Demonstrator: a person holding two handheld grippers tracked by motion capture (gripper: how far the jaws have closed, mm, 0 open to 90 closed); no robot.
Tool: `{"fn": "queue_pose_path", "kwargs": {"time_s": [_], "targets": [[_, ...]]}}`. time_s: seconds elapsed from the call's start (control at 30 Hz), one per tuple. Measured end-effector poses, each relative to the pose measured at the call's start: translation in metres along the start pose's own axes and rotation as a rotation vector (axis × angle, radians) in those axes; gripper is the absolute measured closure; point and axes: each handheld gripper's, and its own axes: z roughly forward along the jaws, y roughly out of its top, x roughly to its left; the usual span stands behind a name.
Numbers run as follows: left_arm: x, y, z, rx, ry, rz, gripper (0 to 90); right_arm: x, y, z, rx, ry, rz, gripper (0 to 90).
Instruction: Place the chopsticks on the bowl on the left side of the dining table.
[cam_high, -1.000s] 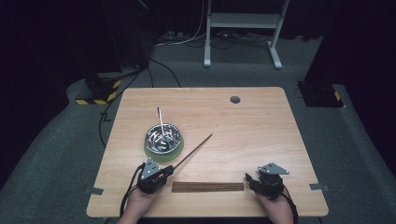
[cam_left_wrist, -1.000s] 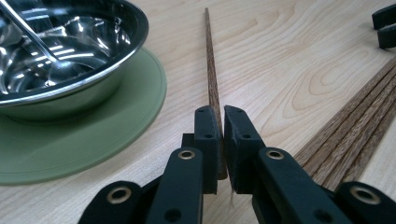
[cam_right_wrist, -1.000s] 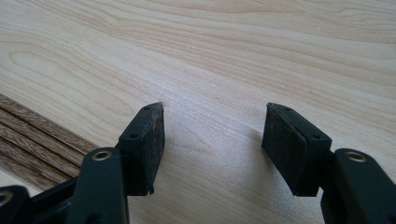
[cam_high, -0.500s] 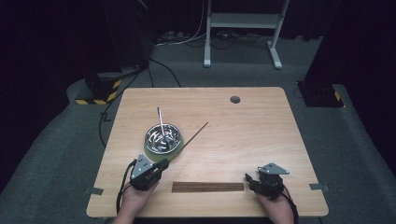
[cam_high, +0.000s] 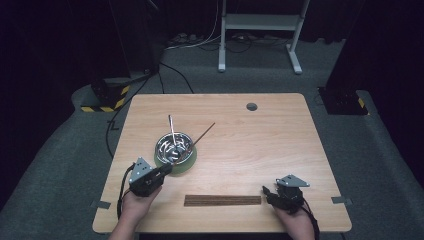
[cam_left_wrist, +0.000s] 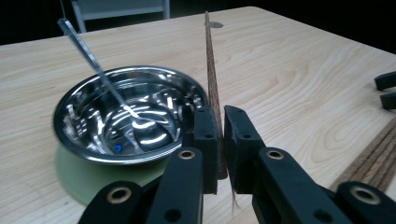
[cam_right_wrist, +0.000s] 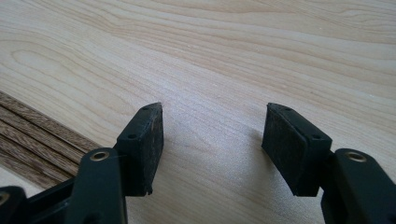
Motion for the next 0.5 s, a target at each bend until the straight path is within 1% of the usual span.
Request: {"fn": "queue_pose_path", "kwargs": {"time_s": [0.03,0.07,0.1,0.13,0.17,0.2,0.23,0.37,0.4,0.43,0.5], "targets": [[0.004,-0.001,-0.001,0.002,0.005,-0.006,83.9,0.0,0.0,0.0,-0.006,-0.005,0.001,38.3],[0.002,-0.002,0.001,-0.033,0.015,-0.061,83.9,0.0,0.0,0.0,-0.006,-0.005,0.001,38.3],[0.009,-0.004,-0.002,-0.021,0.021,-0.053,83.9,0.0,0.0,0.0,-0.001,-0.001,0.0,38.3],[0.012,-0.005,-0.003,-0.017,0.026,-0.052,83.9,0.0,0.0,0.0,-0.002,-0.001,0.0,38.3],[0.015,-0.006,-0.005,0.004,0.033,-0.041,83.9,0.0,0.0,0.0,-0.004,-0.003,0.0,38.3],[0.015,-0.006,-0.005,0.004,0.033,-0.041,83.9,0.0,0.0,0.0,-0.004,-0.003,0.0,38.3],[0.016,-0.007,-0.004,-0.012,0.042,-0.056,83.9,0.0,0.0,0.001,-0.007,-0.006,0.001,38.3],[0.023,-0.008,-0.006,-0.01,0.048,-0.055,83.9,0.0,0.0,0.0,0.0,-0.001,-0.001,38.3],[0.026,-0.008,-0.007,0.005,0.044,-0.03,83.8,0.0,0.0,0.0,0.0,-0.001,-0.001,38.3],[0.026,-0.009,-0.007,0.004,0.052,-0.04,83.9,0.0,0.0,0.0,-0.001,-0.001,-0.001,38.3],[0.028,-0.009,-0.006,0.005,0.05,-0.038,83.9,0.0,0.0,0.0,0.0,-0.001,0.0,38.3]]}}
